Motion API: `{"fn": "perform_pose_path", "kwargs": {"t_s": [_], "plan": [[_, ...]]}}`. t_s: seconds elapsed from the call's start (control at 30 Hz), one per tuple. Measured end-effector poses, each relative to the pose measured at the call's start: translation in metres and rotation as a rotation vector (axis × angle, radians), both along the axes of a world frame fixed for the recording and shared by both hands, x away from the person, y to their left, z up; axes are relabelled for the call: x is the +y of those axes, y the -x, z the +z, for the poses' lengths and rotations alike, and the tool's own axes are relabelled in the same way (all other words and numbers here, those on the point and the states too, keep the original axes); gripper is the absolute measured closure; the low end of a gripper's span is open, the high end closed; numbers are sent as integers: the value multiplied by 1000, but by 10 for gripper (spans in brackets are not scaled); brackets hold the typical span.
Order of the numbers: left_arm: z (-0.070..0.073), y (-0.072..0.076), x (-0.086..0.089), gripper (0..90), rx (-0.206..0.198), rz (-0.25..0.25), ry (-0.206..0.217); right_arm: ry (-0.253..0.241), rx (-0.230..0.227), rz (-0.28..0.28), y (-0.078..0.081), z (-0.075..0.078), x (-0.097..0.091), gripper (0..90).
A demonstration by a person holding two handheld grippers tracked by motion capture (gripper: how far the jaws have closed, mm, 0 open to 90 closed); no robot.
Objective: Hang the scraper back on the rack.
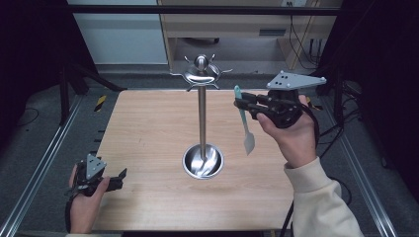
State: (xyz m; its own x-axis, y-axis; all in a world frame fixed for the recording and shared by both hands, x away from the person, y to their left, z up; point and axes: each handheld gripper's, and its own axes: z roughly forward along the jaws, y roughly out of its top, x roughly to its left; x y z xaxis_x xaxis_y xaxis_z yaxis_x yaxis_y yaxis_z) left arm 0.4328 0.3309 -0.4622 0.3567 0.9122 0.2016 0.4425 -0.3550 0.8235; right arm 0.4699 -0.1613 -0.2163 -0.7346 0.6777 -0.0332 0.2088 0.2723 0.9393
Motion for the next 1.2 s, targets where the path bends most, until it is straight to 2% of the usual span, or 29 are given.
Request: {"fn": "perform_pose_path", "kwargs": {"t_s": [0.53,0.73,0.93,1.2], "plan": [[1,1,0,31,0,-3,4,-23,-46,42,17,12,14,742],[0,0,0,31,5,-2,-1,-65,-53,52,21,15,12,742],[0,0,-1,31,6,-4,0,-53,-64,57,24,20,19,742],[0,0,-1,31,6,-5,-1,-36,-60,59,24,18,27,742]]}}
